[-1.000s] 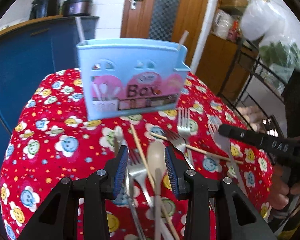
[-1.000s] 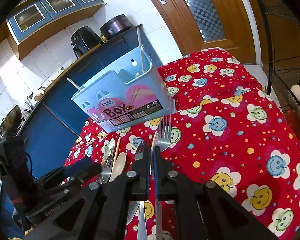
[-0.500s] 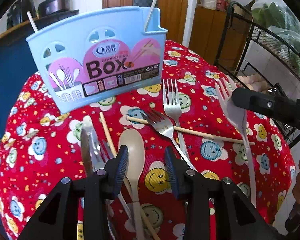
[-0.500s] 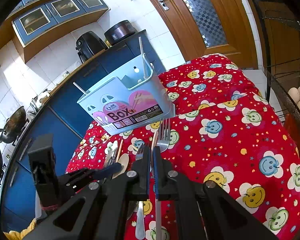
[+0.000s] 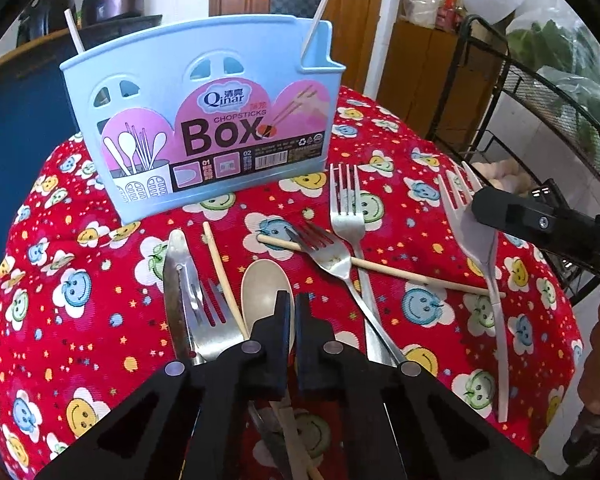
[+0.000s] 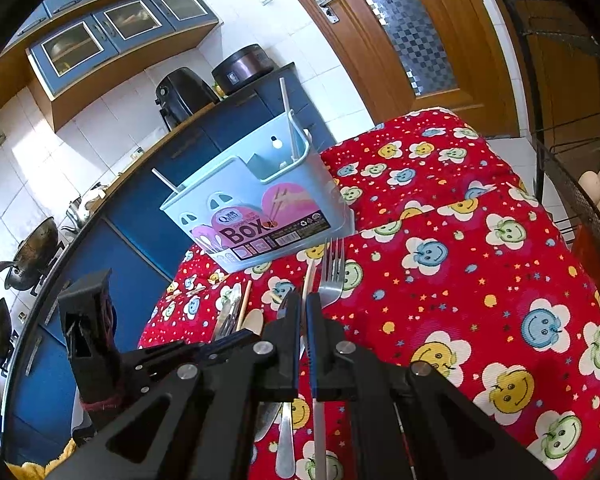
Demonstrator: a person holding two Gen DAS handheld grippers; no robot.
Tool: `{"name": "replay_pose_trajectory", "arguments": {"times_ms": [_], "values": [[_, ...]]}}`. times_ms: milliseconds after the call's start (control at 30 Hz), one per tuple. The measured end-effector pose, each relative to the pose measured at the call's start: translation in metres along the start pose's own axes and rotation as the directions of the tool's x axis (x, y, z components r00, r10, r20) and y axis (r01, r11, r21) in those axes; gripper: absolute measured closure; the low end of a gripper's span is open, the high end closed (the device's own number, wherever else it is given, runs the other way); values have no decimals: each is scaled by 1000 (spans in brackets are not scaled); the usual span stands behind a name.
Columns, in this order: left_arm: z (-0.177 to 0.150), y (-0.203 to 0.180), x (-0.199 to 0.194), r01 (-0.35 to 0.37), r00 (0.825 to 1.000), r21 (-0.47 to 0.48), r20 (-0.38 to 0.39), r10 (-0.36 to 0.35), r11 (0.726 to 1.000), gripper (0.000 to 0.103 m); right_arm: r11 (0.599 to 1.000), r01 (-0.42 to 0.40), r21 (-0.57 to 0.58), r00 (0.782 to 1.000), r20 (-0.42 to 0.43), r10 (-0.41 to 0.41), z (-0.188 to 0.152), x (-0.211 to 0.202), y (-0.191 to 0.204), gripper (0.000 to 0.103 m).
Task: Organize utensils
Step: 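Lower the left tool onto the pile and grasp a wooden spoon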
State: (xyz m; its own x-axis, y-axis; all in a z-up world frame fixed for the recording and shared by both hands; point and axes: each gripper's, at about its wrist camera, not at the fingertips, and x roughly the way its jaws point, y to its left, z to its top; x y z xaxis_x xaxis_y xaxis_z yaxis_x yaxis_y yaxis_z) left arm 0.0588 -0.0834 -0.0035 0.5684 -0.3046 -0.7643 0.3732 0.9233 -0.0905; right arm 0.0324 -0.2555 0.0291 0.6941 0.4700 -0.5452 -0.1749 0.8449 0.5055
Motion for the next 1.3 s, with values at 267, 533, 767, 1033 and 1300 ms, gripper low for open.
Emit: {"name": "replay_pose_trajectory", "arguments": {"times_ms": [267, 533, 767, 1033, 1300], "values": [[-3, 3, -13, 10, 999, -9, 30, -10, 1000, 101, 1000, -1, 1, 1000, 0, 1, 0, 0, 0, 99], [-4, 13, -20, 20, 1000, -33, 14, -19, 999, 99, 1000, -7, 2, 1000, -2, 7, -1, 1, 1, 99], [-8, 7, -10, 30, 999, 3, -25, -30, 1000, 87, 1000, -9, 8, 1000, -6, 9, -2, 2, 2, 99], [-6, -6, 2, -35, 999, 68, -34, 37, 997, 73, 1000, -15, 11, 1000, -2, 15, -2, 0, -2, 99], [-2, 4, 9, -28, 999, 26, -33, 29, 999, 78, 1000, -19, 12, 1000, -3, 19, -2, -1, -1, 99]]}}
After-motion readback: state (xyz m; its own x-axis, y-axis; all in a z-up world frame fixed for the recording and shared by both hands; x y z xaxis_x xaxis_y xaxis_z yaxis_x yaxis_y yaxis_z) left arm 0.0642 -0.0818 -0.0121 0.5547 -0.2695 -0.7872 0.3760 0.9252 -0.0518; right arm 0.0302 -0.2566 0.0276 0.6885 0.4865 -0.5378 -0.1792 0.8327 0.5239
